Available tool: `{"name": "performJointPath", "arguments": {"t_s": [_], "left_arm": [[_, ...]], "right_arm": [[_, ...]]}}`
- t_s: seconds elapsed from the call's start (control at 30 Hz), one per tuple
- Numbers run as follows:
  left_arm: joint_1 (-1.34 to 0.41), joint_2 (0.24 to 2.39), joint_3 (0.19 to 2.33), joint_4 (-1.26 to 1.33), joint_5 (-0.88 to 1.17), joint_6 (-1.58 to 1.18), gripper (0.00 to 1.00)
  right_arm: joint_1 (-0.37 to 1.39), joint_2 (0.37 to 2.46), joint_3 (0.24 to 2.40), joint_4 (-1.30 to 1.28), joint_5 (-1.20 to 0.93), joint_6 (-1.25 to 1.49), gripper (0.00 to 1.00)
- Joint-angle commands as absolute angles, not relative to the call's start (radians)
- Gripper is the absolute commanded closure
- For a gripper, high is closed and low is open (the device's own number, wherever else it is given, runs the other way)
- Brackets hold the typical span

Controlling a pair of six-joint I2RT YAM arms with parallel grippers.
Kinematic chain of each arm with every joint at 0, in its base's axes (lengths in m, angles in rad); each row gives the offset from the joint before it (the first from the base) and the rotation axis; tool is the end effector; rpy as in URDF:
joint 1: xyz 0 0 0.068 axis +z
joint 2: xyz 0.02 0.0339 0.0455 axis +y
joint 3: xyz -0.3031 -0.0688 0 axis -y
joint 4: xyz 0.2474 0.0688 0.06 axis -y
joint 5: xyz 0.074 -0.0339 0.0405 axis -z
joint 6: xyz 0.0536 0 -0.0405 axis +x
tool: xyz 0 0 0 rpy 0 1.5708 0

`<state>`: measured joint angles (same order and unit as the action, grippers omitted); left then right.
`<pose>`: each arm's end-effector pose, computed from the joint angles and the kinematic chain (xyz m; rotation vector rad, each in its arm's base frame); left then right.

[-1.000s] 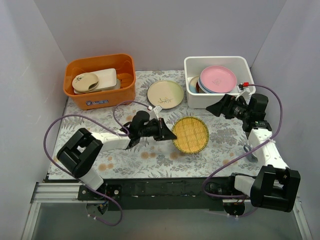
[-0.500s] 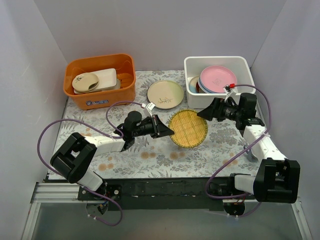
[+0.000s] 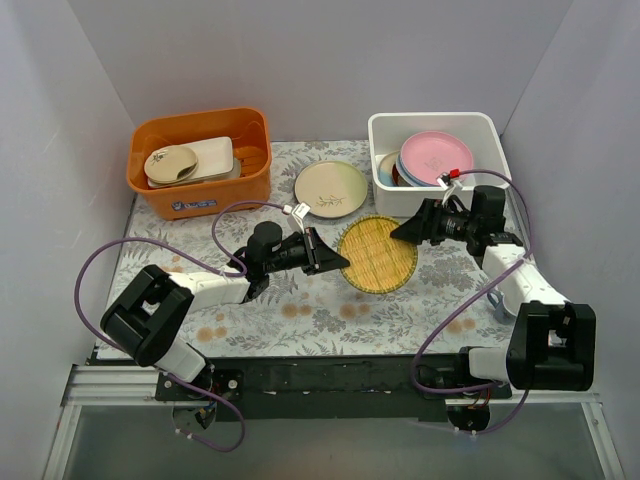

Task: Place the plates into the plastic bin on the countertop
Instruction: Place the plate in the plastic bin.

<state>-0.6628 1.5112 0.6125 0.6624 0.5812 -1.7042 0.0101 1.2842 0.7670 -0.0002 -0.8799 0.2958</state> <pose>0.2329 -0.2191 0.2320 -0.6862 2.3054 -1.9723 0.2726 0.0441 0.2806 -0.2552 2.0419 1.0992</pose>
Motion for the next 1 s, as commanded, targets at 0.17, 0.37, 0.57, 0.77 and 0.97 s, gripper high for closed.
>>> {"name": "performJointPath", "arguments": {"t_s": [0.17,0.37,0.57,0.77,0.97], "left_arm": [[-0.657,1.502,0.611,0.736,0.600,-1.718,1.00],[-0.655,1.508,0.607,0.736,0.607,-1.717,1.00],[-0.650,1.505,0.600,0.735,0.597,-1.713,1.00],[-0.649,1.509,0.600,0.730,0.600,-1.712,0.98],[-0.647,1.516,0.598,0.724,0.600,-1.709,0.81]], "right_arm": [[0.051,1.353,0.822,0.058,-1.005,0.275,0.48],[0.066,1.368,0.828,0.063,-1.008,0.275,0.99],[0.071,1.365,0.830,0.058,-0.994,0.270,0.99],[0.075,1.370,0.830,0.058,-0.992,0.273,0.99],[0.077,1.373,0.830,0.067,-0.989,0.279,0.99]]}}
